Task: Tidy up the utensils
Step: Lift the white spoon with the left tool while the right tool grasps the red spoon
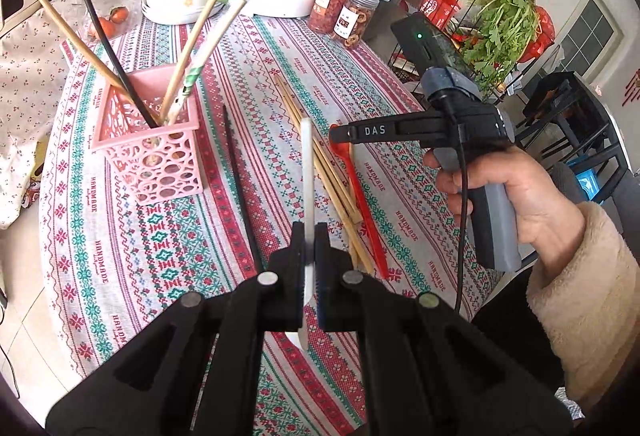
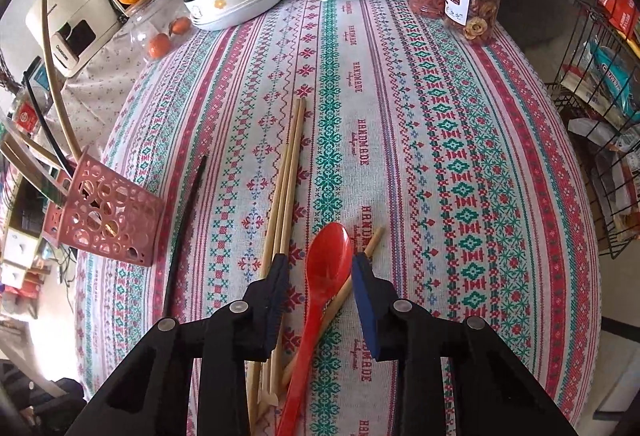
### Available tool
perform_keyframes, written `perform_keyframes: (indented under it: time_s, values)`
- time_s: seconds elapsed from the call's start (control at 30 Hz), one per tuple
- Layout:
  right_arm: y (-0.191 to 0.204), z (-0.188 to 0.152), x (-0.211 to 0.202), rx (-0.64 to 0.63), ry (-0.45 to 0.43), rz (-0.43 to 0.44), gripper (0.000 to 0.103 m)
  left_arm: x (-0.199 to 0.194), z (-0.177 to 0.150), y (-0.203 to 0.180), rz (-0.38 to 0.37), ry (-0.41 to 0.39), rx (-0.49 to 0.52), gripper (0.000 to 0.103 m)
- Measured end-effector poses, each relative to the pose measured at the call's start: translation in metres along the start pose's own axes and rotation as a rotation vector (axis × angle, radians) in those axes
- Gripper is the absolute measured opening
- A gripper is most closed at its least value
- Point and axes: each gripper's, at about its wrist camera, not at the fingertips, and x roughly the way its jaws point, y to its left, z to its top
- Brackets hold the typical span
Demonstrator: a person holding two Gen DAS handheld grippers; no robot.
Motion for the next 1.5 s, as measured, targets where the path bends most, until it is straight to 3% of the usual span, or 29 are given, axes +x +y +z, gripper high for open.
perform_keyframes:
  time_s: [0.23, 0.3, 0.5, 0.73, 0.9, 1.07, 1.33, 1.5]
  values:
    - [0.017, 0.003, 0.022, -0.092, 0.014, -0.089, 0.023, -0.012, -0.007, 0.01, 0.008, -0.01, -0.024, 0.005]
    - [0.023, 0.002, 0.022, -0.124, 0.006, -0.126, 0.013, -0.013, -0.005, 0.011, 0.012, -0.017, -0.029, 0.005]
    - [0.018, 0.004, 0.021, -0.095, -0.021, -0.083, 0.005, -0.02, -0.005, 0.013, 0.032, -0.051, -0.036, 0.005]
    - [0.007, -0.002, -0.025, -0.037, -0.162, 0.02, 0.005, -0.041, -0.002, 0.011, 0.057, -0.131, -0.022, 0.005]
    - [0.01, -0.01, -0.069, -0.017, -0.296, 0.093, 0.005, -0.065, 0.005, 0.009, 0.081, -0.234, -0.016, 0.005]
    - [0.021, -0.015, -0.101, -0.029, -0.381, 0.139, 0.005, -0.097, 0.014, 0.013, 0.122, -0.39, -0.02, 0.005]
    - [0.035, -0.022, -0.12, -0.068, -0.425, 0.178, 0.005, -0.116, 0.029, 0.032, 0.233, -0.662, -0.044, 0.005]
    - [0.036, -0.023, -0.116, -0.069, -0.42, 0.178, 0.005, -0.092, 0.04, 0.045, 0.294, -0.705, -0.043, 0.005]
